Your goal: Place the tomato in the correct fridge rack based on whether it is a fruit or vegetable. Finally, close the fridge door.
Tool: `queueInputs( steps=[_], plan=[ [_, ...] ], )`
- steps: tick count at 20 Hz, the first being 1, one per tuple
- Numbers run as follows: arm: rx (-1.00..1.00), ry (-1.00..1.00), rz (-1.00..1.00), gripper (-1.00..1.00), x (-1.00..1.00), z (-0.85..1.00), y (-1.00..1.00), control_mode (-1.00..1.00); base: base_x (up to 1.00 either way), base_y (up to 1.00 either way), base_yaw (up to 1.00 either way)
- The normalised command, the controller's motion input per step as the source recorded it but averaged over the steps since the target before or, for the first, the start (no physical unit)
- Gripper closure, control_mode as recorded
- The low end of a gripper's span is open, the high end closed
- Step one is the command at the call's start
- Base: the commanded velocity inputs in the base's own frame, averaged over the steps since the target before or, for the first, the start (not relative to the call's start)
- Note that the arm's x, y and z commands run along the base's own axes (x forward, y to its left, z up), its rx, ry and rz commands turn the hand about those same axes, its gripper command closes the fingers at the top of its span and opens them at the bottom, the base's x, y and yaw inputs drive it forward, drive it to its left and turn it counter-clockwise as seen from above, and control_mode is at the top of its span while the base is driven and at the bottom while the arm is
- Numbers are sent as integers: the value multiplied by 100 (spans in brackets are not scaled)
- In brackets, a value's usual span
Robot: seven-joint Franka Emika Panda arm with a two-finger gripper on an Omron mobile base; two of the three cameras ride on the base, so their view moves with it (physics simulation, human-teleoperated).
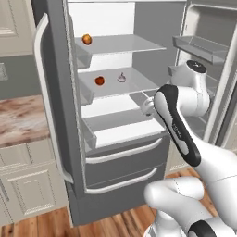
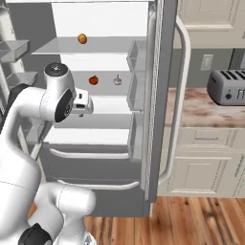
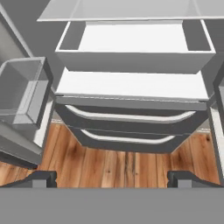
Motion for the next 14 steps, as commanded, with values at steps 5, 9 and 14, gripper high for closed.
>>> queueInputs(
  steps=[5,9,14],
  plan=[
    [0,0,0,-100,0,0,0,100,-40,-10,0],
    [0,0,0,-100,0,0,0,-100,-6,0,0],
    [0,0,0,-100,0,0,0,-100,0,0,0]
  ],
)
